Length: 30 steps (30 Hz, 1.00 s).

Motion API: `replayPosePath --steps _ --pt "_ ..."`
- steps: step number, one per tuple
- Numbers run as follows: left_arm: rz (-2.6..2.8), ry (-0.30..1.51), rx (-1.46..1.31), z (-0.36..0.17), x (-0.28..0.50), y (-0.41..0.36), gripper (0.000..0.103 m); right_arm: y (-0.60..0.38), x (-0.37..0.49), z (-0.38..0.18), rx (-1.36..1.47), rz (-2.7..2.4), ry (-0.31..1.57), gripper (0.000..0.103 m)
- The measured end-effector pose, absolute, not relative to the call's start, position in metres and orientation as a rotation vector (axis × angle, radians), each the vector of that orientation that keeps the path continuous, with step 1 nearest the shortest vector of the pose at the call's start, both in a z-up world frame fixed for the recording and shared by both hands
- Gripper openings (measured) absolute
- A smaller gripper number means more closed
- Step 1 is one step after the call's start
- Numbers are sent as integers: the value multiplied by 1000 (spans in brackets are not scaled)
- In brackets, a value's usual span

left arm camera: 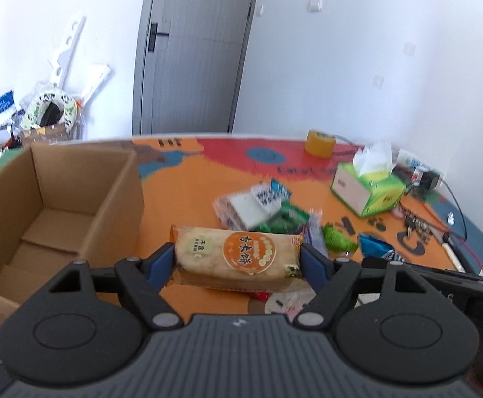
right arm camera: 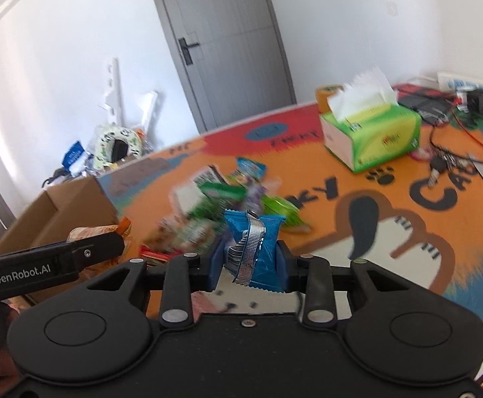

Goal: Organize snacks
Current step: 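Carry both snacks into the cardboard box and open both tools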

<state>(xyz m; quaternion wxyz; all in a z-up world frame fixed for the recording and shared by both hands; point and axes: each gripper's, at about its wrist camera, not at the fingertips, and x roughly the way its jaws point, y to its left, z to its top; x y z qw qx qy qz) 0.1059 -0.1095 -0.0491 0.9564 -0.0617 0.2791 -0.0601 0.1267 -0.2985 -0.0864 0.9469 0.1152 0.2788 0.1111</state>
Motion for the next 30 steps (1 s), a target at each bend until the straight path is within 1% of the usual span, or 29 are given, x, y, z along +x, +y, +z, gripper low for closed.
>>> replayPosePath --steps 16,30 --pt "-47 430 -154 -1 76 -68 79 -244 121 -36 205 362 472 34" --pt "100 405 -203 3 61 2 79 -186 123 -19 194 463 439 34"
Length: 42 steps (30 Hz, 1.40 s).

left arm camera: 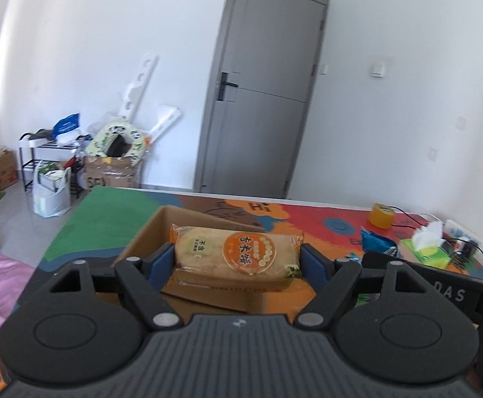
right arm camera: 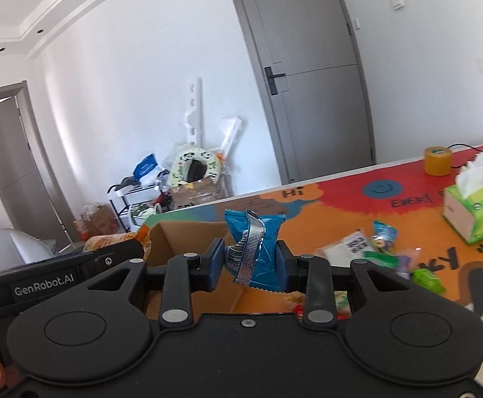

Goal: Organize snacks
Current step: 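Carry both snacks into the cardboard box and open both tools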

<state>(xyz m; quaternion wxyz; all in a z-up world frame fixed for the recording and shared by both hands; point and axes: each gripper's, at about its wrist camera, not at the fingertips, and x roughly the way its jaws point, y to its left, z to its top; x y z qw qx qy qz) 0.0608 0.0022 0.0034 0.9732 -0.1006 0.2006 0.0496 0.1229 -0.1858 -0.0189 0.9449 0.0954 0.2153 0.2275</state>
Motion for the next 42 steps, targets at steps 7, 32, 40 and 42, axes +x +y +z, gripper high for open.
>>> replayPosePath --steps 7,32,40,42 --pt "159 426 -254 -4 68 41 79 -155 129 -21 171 510 452 34" --pt "283 460 -332 -15 60 97 88 -94 140 -28 170 601 533 47" --pt "249 457 -318 -14 61 83 94 -132 137 -34 191 487 535 60" --pt "223 467 -314 -14 64 76 94 -143 135 -37 197 456 538 63"
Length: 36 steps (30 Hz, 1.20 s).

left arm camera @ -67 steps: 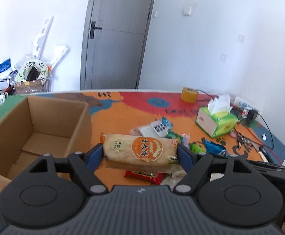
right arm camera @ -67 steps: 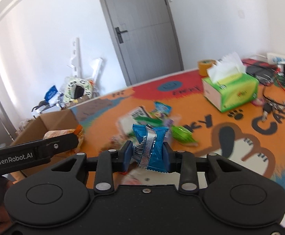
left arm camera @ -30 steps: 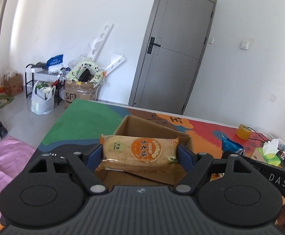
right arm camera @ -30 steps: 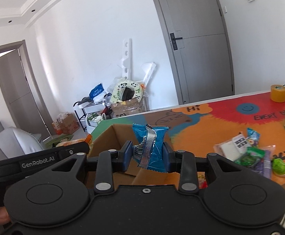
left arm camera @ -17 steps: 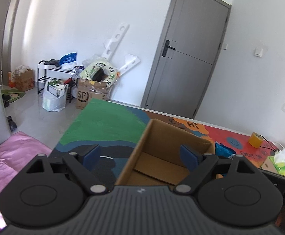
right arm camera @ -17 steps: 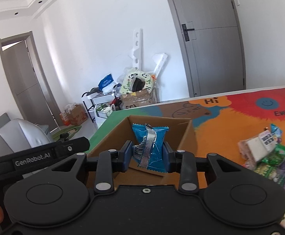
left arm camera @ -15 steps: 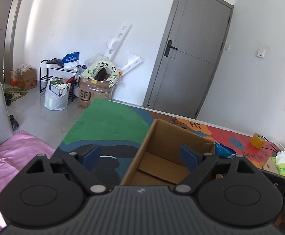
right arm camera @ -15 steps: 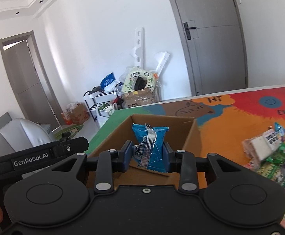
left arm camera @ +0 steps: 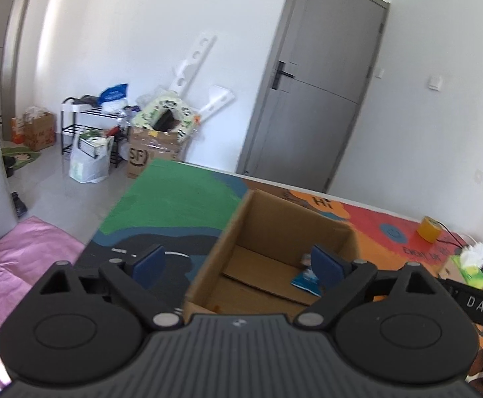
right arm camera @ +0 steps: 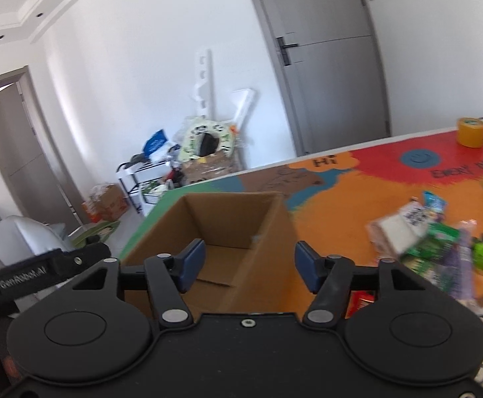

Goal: Organize snacks
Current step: 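Carry both snacks into the cardboard box and open both tools, then move the right tool to the pink candy and grasp it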

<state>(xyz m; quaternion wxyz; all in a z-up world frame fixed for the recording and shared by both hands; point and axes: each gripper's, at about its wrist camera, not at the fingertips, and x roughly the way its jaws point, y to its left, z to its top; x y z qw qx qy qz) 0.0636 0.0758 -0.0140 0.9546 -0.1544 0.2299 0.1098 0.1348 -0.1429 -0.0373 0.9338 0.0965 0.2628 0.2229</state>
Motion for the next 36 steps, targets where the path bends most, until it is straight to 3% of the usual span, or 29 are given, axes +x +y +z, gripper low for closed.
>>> replayPosePath --steps 15,36 --pt "84 522 -247 -20 76 6 95 -218 123 -47 232 337 550 74" --pt "-148 593 -141 -27 82 -85 94 -302 106 -69 276 239 570 78"
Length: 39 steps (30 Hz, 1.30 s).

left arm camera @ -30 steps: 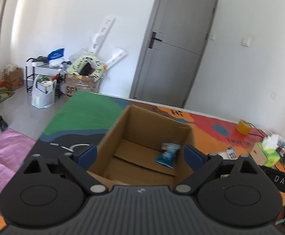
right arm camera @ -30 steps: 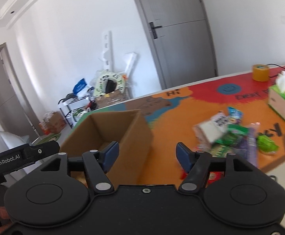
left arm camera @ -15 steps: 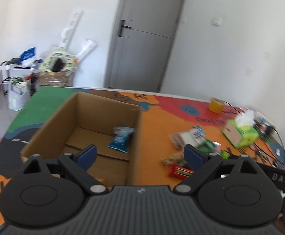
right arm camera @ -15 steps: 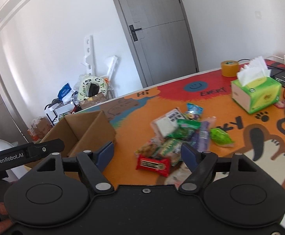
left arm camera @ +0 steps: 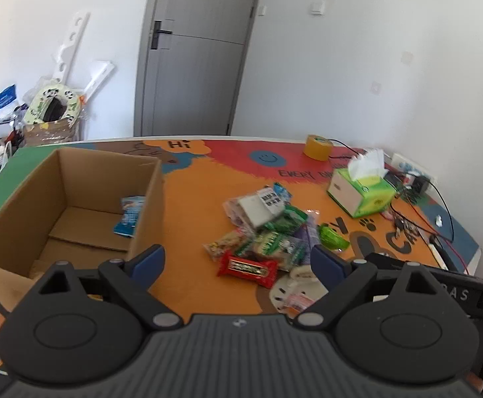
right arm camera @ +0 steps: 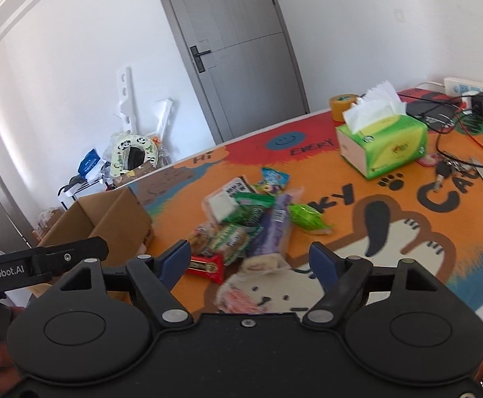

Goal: Organize snacks
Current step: 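Move the right tool to the pink candy and grasp it, then grasp the red bar with the left tool while the right tool holds the pink candy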

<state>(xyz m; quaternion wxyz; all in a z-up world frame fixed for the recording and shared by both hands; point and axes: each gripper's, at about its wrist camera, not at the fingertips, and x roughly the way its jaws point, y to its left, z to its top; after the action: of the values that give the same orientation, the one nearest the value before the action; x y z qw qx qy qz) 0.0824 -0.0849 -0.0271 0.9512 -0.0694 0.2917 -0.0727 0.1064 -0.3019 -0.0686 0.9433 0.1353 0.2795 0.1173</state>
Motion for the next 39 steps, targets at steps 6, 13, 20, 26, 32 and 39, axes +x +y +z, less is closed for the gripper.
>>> replayPosePath --steps 6,13,20,26,32,39 --pt "-193 609 -123 -36 86 -101 92 -313 110 -80 296 228 591 76" --pt "-226 660 -127 -53 95 -112 65 -310 115 -99 284 257 637 66" --pt "-209 702 -159 -72 99 -105 63 -292 125 -122 253 293 691 58" --pt "-200 689 -183 -77 102 -100 56 -278 132 -132 227 322 708 56" --pt "-183 718 -169 -87 115 -102 57 -269 134 -139 178 321 710 39" --pt "-172 717 -129 -96 130 -110 63 -286 137 -139 233 301 723 27"
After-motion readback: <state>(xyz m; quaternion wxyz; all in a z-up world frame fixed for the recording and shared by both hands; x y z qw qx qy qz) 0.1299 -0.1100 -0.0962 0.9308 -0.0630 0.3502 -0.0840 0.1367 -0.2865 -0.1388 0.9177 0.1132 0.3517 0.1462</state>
